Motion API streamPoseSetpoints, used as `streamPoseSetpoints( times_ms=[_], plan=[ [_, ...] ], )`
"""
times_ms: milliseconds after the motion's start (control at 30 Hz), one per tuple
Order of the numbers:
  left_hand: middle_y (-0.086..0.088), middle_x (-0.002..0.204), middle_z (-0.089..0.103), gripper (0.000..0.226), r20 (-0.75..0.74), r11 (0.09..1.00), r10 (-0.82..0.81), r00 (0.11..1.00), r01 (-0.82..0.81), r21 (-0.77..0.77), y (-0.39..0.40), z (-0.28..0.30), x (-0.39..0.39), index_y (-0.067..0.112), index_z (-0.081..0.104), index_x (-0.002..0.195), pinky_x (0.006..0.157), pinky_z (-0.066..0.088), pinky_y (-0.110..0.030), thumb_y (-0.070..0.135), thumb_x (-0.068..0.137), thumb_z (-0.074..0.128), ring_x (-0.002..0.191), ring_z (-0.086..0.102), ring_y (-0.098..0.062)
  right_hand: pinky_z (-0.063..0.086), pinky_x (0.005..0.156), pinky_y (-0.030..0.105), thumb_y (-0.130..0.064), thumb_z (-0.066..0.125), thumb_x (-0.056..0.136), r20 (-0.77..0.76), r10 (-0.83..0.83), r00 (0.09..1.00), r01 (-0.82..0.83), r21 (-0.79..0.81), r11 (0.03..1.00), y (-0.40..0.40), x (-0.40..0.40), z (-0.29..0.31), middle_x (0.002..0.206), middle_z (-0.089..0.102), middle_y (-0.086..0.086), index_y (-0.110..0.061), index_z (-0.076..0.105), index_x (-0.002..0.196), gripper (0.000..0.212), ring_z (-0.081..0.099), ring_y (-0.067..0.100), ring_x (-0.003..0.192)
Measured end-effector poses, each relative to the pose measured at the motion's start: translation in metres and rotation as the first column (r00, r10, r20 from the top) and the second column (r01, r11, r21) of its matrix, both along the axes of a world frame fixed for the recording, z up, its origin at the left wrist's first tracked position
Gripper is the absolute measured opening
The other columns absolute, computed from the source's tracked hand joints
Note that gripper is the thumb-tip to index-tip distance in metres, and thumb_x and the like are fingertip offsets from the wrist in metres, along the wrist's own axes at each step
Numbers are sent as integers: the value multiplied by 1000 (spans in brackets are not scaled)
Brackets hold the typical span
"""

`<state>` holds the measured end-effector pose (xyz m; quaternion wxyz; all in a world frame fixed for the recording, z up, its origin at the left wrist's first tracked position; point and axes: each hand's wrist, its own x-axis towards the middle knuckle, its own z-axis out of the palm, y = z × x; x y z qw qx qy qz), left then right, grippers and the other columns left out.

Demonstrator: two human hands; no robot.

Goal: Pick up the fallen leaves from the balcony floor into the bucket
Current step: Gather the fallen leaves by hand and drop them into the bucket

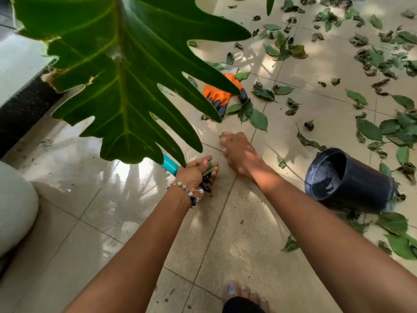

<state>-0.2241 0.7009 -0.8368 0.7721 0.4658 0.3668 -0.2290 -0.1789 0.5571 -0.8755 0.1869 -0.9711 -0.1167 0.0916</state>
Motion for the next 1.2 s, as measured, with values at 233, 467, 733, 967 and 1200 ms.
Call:
streamPoseSetpoints(
  times_ms=[233, 467, 733, 967, 1200],
  plan=[
    [-12, 85, 65, 20, -2, 998, 31, 1000, -31, 59, -6, -4, -7, 0, 64, 105, 47, 52, -22, -1, 99, 46, 58, 59, -15, 41, 77, 35, -10, 39, 99, 107, 128, 986, -113, -136, 984, -5, -46, -2, 116, 50, 13, -4, 55, 112, 21, 47, 25, 100],
    [-6, 59, 53, 44, -4, 974, -138, 990, 136, 181, -47, -8, -30, 2, 66, 84, 41, 40, -18, 38, 101, 46, 43, 45, -14, 43, 74, 2, -9, 70, 85, 4, -481, 877, 416, 495, 763, -24, -90, 22, 100, 73, 4, -9, 73, 105, 21, 64, 6, 84],
    [-5, 48, 57, 42, -32, 942, -247, 969, 248, 226, -79, -10, -44, 3, 63, 75, 43, 45, -21, 39, 95, 58, 38, 50, -16, 47, 70, 23, -29, 72, 83, -153, -357, 922, 387, 410, 826, -51, -116, 38, 91, 71, -4, -23, 75, 92, 11, 64, 8, 82],
    [0, 52, 53, 37, -47, 966, -247, 968, 250, 69, -72, -14, -43, 2, 66, 77, 37, 40, -16, 30, 99, 54, 38, 43, -7, 39, 104, 40, -10, 54, 95, -89, -485, 870, 489, 33, 872, -84, -92, 30, 139, 50, 13, -14, 52, 135, 40, 45, 30, 128],
    [2, 47, 45, 49, -97, 967, -224, 970, 234, 103, -63, -14, -41, 14, 50, 62, 39, 35, -16, 46, 99, 47, 41, 38, -11, 45, 84, 35, 2, 42, 93, 3, -240, 971, 236, -193, 952, -75, -114, 21, 113, 57, 16, -2, 61, 107, 24, 51, 29, 106]
  ],
)
